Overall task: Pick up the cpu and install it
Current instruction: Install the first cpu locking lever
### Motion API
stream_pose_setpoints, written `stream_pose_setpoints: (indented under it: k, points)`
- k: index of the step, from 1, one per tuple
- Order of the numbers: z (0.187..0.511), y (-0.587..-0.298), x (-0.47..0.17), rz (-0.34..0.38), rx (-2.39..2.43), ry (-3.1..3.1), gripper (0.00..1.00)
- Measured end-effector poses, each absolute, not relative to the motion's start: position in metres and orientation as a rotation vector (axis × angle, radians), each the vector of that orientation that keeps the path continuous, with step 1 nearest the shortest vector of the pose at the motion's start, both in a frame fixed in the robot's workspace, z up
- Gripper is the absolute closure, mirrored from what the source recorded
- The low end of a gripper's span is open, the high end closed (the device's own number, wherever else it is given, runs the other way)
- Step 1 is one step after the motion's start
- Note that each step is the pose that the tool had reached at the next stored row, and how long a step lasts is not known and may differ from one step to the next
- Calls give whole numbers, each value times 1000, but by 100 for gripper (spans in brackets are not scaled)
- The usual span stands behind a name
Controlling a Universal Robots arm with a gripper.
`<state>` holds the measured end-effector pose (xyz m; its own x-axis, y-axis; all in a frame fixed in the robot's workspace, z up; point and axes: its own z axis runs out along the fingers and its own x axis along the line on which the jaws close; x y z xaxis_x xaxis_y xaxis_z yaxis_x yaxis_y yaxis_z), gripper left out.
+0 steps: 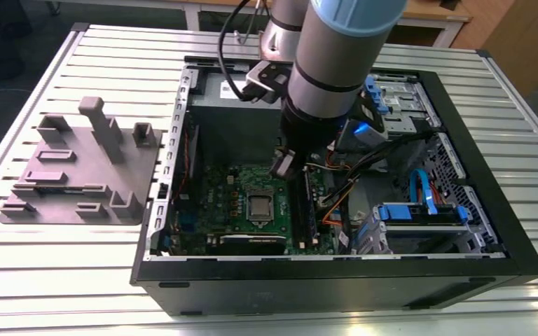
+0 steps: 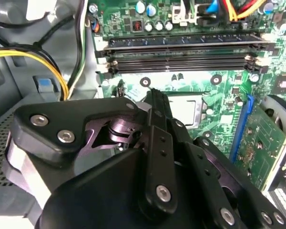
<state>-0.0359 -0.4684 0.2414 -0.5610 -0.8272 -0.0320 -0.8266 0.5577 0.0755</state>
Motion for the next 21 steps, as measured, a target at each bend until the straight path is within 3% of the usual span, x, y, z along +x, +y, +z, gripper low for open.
stream_pose_setpoints:
  k: [21]
  points:
    - [238, -438, -31, -129, 1511, -2742, 90]
